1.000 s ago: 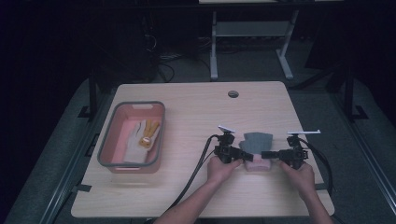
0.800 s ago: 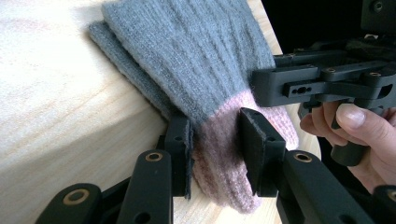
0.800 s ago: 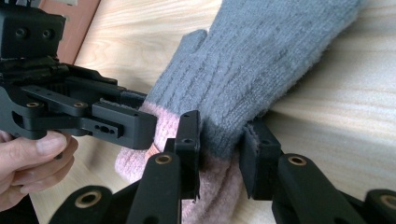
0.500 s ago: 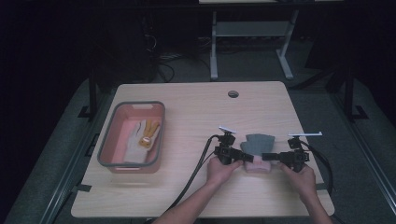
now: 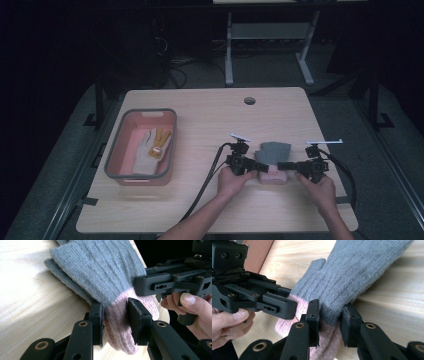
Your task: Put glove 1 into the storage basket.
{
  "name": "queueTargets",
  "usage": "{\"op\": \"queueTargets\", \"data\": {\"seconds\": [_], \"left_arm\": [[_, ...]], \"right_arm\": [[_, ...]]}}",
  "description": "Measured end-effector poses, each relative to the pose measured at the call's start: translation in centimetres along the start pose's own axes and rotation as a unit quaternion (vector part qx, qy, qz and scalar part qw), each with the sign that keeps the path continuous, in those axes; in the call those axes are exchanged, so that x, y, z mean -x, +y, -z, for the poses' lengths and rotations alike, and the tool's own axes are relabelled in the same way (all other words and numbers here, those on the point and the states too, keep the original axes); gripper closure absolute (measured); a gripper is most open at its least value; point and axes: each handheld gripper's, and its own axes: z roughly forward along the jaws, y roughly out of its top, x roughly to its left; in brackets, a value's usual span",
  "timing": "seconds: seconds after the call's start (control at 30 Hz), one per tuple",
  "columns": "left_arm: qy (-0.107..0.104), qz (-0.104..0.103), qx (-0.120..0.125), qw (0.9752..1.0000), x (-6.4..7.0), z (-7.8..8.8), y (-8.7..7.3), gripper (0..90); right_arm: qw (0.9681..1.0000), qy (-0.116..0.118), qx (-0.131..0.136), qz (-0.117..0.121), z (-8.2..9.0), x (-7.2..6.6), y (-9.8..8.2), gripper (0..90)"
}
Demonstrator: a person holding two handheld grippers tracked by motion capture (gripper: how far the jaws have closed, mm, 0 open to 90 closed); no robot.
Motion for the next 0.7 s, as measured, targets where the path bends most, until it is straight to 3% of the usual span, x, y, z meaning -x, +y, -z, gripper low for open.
{"op": "queueTargets", "data": {"seconds": [0.3,0.7], "left_arm": [[0.001,-0.02,0.012,0.9997,0.7,2.4,0.2,66.2],[0.01,-0.036,0.037,0.9986,1.0,6.9,0.5,66.1]], "right_arm": [[0.9997,0.008,0.007,0.02,0.2,-1.9,0.8,70.9],[0.9981,0.018,0.01,0.058,-0.5,-5.8,2.9,70.9]]}}
